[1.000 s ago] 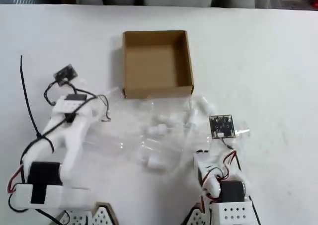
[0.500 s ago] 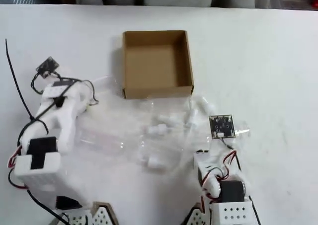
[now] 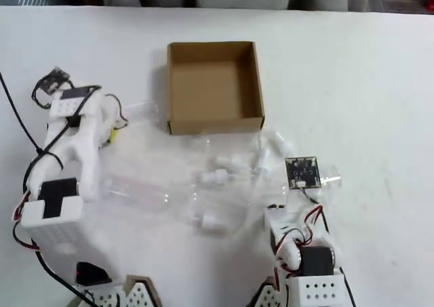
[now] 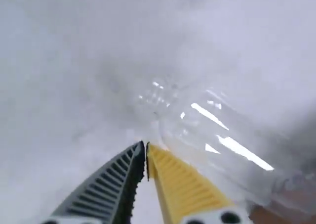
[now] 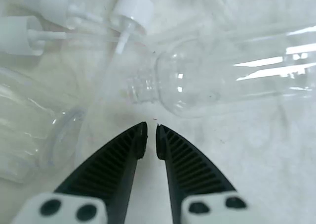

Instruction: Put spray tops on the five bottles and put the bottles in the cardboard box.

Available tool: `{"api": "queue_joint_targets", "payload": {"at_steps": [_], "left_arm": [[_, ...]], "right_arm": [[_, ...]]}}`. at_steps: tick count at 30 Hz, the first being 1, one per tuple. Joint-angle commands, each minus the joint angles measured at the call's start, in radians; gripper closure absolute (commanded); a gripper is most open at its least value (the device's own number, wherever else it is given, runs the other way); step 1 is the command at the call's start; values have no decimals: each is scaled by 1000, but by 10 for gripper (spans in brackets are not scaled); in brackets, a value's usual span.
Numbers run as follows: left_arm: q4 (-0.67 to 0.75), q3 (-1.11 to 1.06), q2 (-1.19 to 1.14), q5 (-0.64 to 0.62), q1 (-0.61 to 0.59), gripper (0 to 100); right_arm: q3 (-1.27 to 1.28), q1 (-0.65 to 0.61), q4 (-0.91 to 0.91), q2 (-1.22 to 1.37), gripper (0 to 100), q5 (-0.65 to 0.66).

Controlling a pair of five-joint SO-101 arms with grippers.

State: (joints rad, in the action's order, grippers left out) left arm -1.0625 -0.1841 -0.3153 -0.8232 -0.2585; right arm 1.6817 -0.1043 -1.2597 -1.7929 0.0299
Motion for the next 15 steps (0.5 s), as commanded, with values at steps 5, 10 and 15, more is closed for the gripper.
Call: {"api": "queue_joint_targets", "payload": {"at_steps": [5,10,15], "left_arm": [[-115,126,13,-68,51,709],[-137,130,38,-110,81,624],[-132,130,107,-172,79,623]], "right_arm": [[9,8,-4,-5,981,11],[9,8,-4,-5,981,11],[9,10,-4,-5,981,11]]}}
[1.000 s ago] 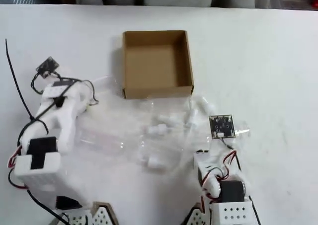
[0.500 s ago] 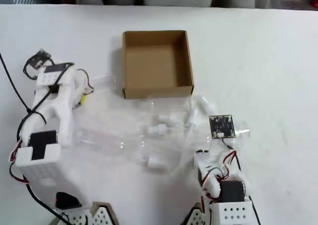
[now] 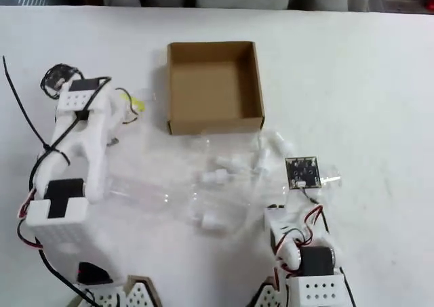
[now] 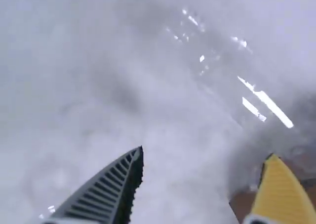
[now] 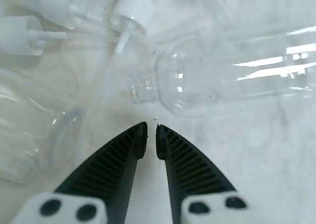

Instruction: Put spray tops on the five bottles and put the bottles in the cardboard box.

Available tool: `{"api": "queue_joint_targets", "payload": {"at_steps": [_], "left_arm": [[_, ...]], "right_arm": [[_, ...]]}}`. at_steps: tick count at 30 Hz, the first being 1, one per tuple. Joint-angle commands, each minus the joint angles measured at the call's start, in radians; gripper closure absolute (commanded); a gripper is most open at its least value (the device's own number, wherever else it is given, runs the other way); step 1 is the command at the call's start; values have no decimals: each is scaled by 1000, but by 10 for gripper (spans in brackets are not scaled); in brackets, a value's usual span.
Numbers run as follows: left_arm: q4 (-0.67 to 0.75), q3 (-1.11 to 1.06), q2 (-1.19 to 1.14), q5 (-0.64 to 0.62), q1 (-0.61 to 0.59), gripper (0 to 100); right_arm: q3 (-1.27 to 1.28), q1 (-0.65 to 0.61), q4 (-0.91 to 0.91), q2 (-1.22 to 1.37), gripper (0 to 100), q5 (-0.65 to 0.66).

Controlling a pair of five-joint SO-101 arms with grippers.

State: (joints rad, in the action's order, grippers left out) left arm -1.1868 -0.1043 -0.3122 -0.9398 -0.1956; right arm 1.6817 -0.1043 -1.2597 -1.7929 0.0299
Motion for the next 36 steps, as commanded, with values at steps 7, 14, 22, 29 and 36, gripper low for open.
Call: {"api": "queue_joint_targets", "payload": {"at_steps": [7,14,22,29,36], "left_arm": [[161,41,117,-140,18,623],[199,-25,116,-184,12,623],[296,-110,114,-192,-21,623],[262,23,-47,-186,-22,623],[143,187,-185,-181,-22,627]], "right_arm": [[9,10,-4,-5,981,11],[9,12,-4,-5,981,11],[9,12,-4,-5,981,11],[9,12,-4,-5,981,11],[9,12,-4,-5,981,11]]}}
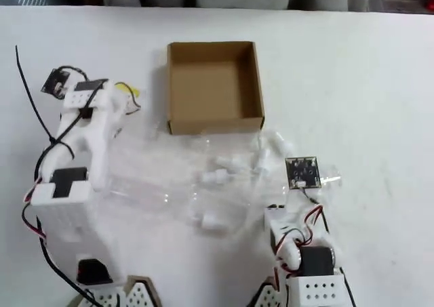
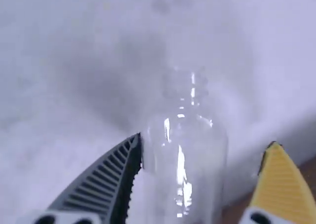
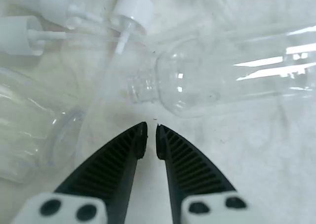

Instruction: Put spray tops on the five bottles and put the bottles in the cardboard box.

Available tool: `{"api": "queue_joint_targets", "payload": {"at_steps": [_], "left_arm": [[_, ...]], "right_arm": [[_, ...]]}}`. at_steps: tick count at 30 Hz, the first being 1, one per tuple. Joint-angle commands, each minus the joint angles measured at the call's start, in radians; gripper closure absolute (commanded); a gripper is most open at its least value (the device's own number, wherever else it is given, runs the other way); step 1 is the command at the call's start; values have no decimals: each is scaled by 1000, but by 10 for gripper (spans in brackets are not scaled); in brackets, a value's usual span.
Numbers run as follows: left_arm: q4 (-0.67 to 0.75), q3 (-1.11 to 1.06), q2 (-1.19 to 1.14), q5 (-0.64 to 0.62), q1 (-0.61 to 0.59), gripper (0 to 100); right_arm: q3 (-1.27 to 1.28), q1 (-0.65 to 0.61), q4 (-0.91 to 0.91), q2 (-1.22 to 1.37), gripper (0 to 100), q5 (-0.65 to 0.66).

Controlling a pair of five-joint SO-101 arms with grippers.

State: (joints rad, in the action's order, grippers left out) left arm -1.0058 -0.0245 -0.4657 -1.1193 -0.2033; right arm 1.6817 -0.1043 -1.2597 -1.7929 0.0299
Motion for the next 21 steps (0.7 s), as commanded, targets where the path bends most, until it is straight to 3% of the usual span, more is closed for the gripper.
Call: {"api": "queue_joint_targets", "payload": {"at_steps": [1,14,17,21], "left_arm": [[-37,120,-48,-3,-15,627],[-126,302,-188,0,-47,647],[-137,316,-203,2,-47,765],[-135,316,-200,5,-50,993]], "right_arm": [[9,12,-4,-5,981,11],[9,12,-4,-5,982,11],[9,12,-4,-5,982,11],[9,12,-4,-5,982,11]]}}
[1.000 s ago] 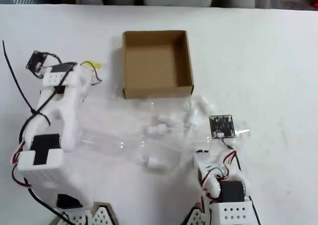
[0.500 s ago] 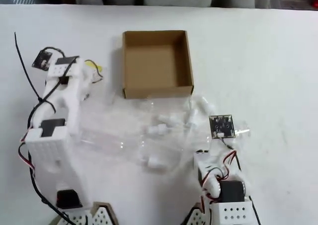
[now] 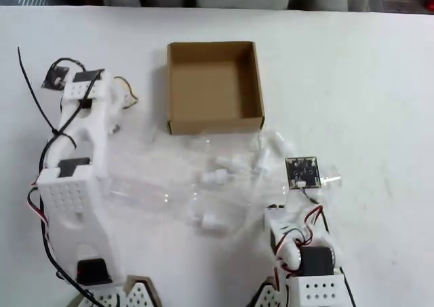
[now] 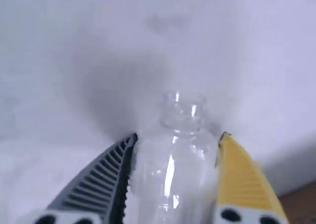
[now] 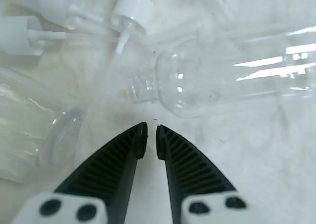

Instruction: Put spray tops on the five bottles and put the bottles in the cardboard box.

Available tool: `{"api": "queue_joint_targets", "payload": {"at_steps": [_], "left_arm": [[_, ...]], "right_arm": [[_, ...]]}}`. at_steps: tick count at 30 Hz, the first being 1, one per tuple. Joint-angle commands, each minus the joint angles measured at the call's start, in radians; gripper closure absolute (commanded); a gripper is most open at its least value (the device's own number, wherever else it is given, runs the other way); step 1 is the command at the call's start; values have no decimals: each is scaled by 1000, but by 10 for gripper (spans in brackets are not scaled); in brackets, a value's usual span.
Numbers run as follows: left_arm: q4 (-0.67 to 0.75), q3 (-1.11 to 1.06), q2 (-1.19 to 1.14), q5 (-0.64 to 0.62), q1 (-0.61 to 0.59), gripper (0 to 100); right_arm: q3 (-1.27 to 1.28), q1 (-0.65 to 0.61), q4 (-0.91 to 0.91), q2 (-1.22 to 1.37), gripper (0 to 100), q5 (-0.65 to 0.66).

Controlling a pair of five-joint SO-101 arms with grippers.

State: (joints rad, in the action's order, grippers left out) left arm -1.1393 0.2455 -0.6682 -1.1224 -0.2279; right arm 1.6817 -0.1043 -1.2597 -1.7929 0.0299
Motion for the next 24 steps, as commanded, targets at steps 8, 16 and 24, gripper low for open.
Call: {"api": "queue_joint_targets", "payload": {"at_steps": [8,16,24], "left_arm": [[3,49,10,193,31,979],[0,69,16,546,47,977],[-54,69,18,957,62,977]], "right_arm": [[-3,91,-5,-8,981,12],[-57,255,45,-10,981,272],[-63,320,254,-7,981,545]]}}
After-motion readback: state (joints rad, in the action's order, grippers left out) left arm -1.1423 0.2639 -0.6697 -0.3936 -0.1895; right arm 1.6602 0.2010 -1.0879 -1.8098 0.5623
